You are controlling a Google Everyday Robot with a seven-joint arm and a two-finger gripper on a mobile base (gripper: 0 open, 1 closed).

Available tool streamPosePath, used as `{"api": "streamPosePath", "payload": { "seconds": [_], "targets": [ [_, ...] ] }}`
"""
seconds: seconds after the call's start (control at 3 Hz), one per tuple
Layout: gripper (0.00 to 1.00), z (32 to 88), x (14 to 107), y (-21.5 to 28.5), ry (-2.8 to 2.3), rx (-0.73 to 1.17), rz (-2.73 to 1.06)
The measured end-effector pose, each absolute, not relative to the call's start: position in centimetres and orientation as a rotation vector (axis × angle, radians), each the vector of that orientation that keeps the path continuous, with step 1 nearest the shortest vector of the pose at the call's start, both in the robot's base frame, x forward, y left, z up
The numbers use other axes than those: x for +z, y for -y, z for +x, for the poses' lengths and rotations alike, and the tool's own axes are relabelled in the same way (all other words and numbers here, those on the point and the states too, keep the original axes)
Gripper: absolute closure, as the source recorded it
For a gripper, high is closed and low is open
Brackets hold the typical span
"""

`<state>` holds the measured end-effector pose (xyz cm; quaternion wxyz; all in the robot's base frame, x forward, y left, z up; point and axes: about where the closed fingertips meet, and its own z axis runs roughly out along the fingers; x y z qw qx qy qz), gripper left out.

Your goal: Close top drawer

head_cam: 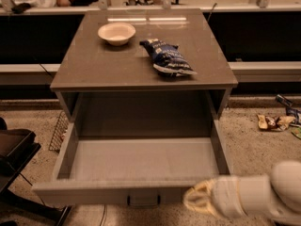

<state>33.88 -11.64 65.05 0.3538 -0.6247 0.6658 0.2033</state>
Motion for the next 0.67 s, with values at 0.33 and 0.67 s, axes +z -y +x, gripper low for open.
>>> {"api": "streamPosePath", "payload": {
  "seconds": [0.33,0.67],
  "targets": [
    [1.00,34.3,65.1,10.9,-1.703,0.533,-1.623],
    [1.00,35.9,65.2,8.5,-1.665,0.551,-1.649]
  ]
}}
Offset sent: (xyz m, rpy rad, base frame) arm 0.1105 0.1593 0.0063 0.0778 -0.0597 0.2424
